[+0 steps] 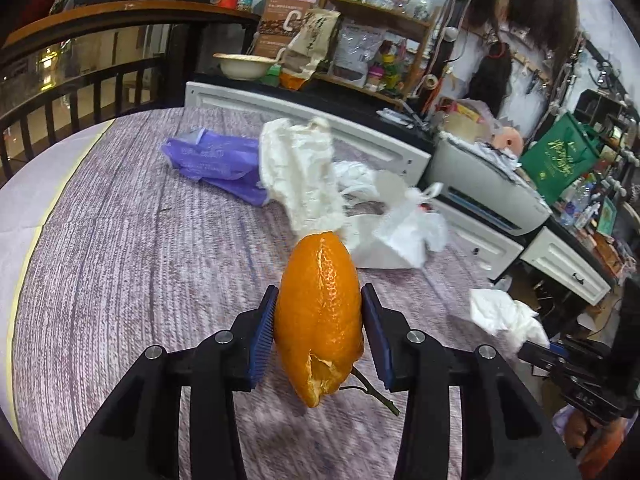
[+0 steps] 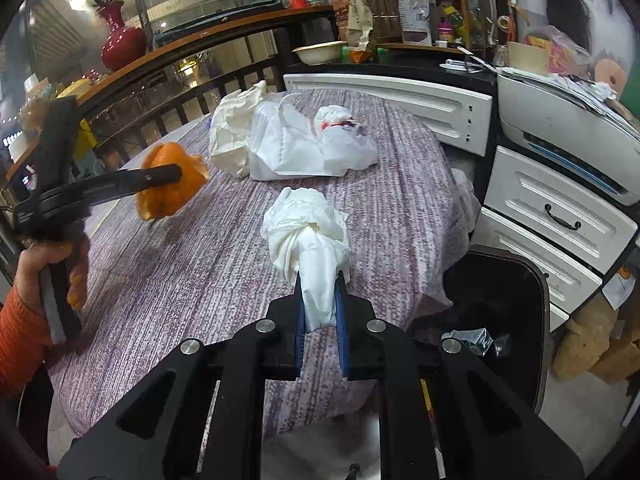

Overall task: Collect trash
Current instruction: 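Drop the tissue into the black bin with right tool while left tool drops the peel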

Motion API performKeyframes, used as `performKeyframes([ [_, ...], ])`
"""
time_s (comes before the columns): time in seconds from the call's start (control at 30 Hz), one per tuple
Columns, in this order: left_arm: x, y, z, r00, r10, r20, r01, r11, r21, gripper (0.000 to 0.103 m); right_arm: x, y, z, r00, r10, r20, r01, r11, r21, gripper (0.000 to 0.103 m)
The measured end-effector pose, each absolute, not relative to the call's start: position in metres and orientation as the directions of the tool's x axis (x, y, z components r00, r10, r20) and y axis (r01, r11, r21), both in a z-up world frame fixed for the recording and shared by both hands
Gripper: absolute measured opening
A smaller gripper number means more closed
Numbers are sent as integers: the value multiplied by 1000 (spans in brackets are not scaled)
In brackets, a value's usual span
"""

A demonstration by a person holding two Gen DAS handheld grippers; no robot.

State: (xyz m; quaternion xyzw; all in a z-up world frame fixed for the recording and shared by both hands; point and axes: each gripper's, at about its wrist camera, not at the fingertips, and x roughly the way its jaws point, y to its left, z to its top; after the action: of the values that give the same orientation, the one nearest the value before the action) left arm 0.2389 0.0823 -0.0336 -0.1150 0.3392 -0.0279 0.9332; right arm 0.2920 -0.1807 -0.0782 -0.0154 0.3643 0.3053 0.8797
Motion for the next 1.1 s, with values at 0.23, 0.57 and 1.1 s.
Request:
performKeyframes([
  [0.23, 222, 34, -14, 782, -248, -572, 120, 960, -253, 42, 291, -222, -80, 608, 487, -626, -457, 860, 226, 13],
  [0.57, 230, -51, -19, 718, -412, -561, 303, 911, -281, 42, 313, -293, -112, 675, 291, -678, -231, 956, 180, 13],
  [1.1, 236, -125, -42, 623, -482, -616, 412, 872, -265, 42, 379, -310, -249, 504, 155, -850, -40, 987, 156, 29],
])
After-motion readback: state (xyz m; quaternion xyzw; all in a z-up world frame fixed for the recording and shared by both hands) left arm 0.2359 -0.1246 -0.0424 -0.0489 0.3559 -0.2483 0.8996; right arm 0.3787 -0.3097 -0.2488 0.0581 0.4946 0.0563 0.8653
